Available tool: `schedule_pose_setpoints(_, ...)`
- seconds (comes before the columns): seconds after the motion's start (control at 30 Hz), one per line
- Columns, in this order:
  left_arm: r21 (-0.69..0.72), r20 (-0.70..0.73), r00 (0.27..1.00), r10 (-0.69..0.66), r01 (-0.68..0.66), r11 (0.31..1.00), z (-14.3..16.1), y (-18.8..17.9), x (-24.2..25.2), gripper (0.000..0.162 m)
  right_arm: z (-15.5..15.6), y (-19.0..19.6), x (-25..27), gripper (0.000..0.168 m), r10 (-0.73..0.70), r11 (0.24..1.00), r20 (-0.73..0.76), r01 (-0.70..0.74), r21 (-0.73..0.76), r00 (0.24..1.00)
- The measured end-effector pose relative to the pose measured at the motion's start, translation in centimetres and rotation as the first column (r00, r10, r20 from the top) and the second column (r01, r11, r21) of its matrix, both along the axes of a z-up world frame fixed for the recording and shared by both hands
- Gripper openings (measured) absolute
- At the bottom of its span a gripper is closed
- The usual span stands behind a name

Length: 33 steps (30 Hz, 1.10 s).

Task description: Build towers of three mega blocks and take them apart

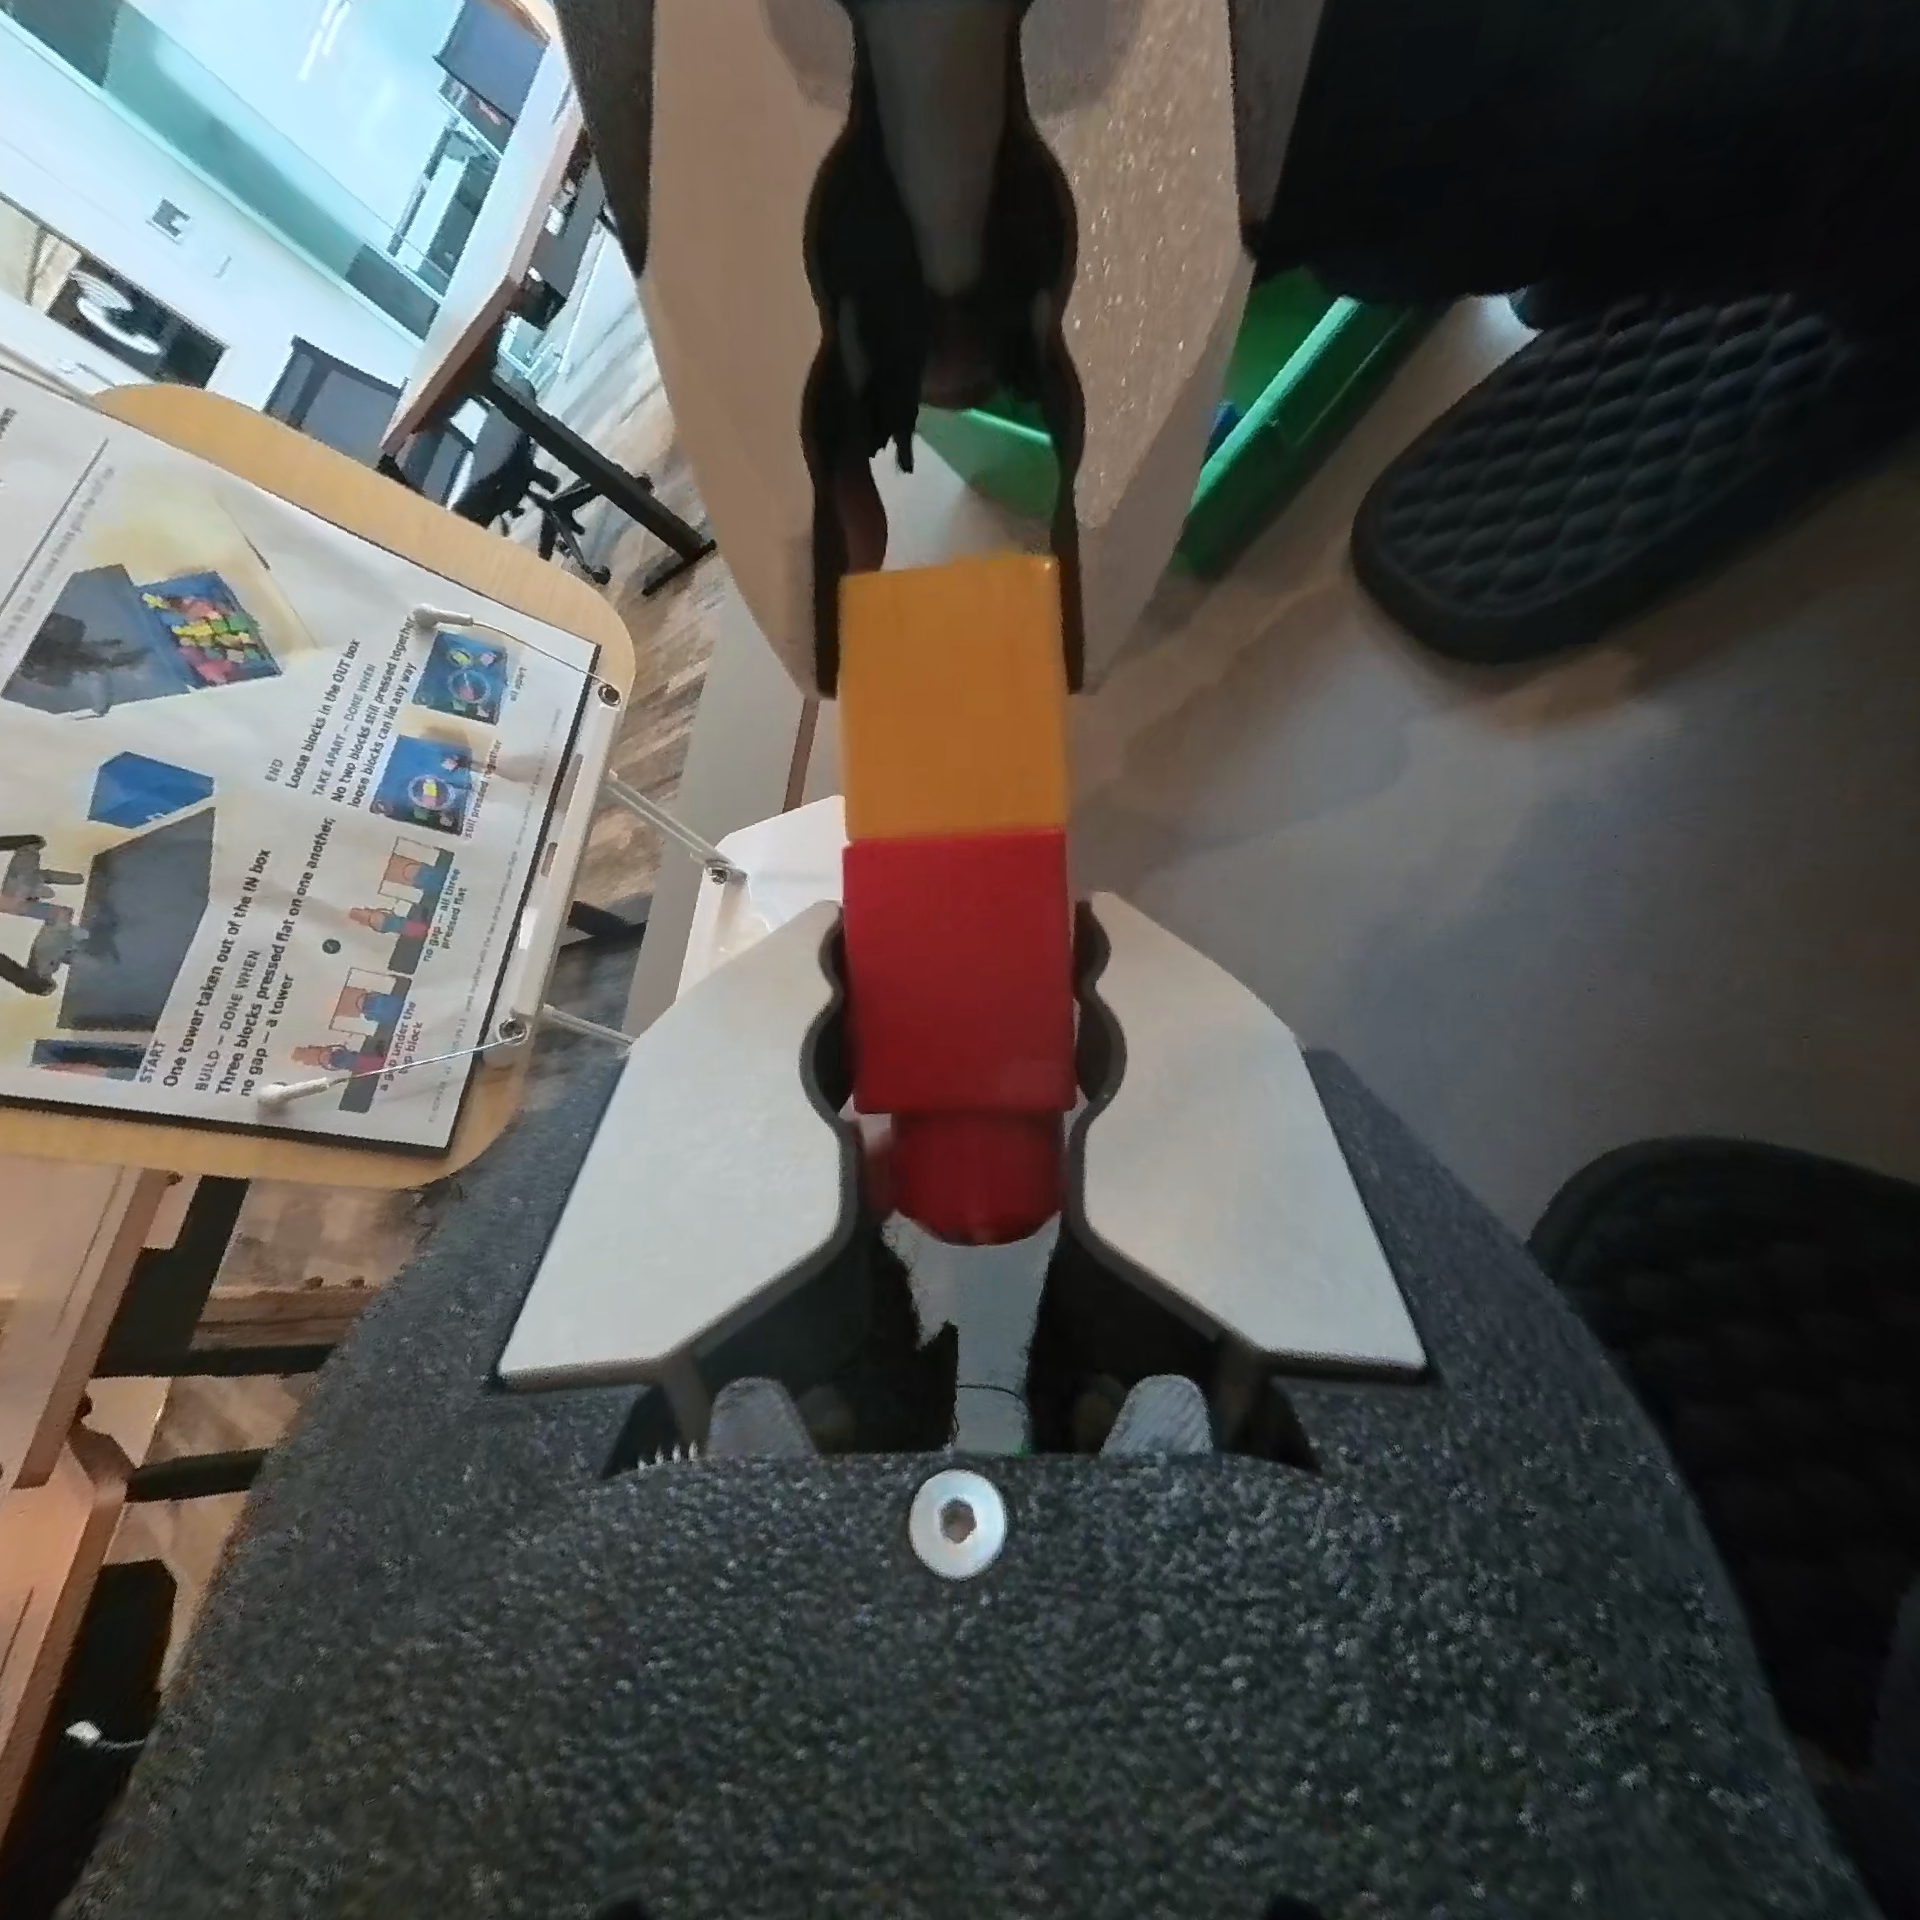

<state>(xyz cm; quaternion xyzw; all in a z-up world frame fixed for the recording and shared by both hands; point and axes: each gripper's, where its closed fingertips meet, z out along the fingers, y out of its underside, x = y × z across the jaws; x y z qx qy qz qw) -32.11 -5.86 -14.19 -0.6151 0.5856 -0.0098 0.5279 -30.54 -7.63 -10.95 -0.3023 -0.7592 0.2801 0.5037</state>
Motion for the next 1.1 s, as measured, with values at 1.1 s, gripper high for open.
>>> schedule_pose_setpoints(1.1, 0.031, 0.126, 0.989, 0.083, -0.088, 0.996, 1.2, -1.4, -5.3, 0.039, -6.9, 12.6, 23.6, 0.037, -0.737, 0.584, 0.332, 0.802, -0.126, 0.589)
